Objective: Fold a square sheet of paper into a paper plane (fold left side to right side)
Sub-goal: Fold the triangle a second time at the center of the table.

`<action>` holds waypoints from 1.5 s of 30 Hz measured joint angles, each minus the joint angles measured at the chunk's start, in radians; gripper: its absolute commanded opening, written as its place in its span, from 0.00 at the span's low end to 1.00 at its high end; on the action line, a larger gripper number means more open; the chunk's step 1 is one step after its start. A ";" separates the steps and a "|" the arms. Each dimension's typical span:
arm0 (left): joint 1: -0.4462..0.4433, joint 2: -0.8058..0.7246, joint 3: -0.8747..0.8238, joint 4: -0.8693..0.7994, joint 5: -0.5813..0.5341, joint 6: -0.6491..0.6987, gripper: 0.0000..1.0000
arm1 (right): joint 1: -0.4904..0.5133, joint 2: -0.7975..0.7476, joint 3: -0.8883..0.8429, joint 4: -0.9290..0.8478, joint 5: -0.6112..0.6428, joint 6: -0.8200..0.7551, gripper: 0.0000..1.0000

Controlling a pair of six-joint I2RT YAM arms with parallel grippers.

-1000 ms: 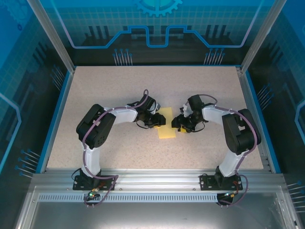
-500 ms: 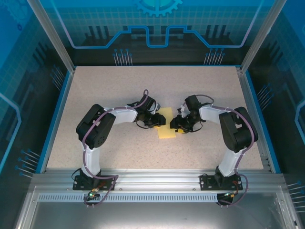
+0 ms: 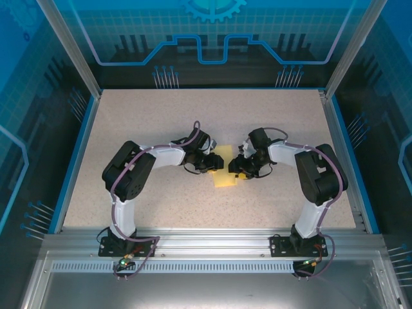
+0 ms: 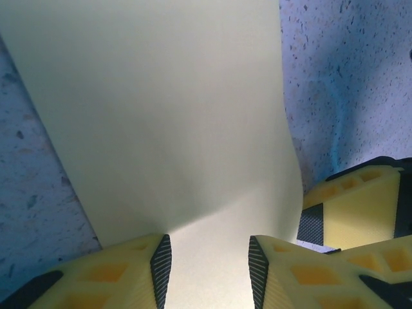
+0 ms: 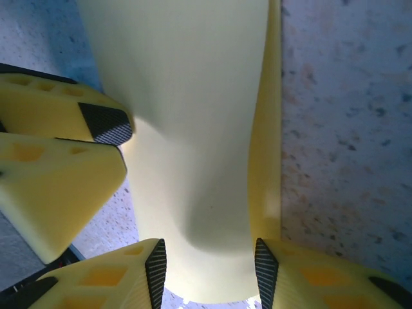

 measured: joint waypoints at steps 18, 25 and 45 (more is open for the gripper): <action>-0.025 -0.372 -0.241 0.110 -0.028 0.129 0.58 | -0.021 0.009 0.073 0.022 -0.094 0.014 0.46; -0.193 -0.444 -0.293 0.113 -0.145 0.233 0.63 | -0.023 0.010 0.094 0.009 -0.130 0.015 0.46; -0.493 -0.107 0.090 -0.194 -0.761 0.396 0.69 | -0.026 0.010 0.111 -0.009 -0.141 0.049 0.45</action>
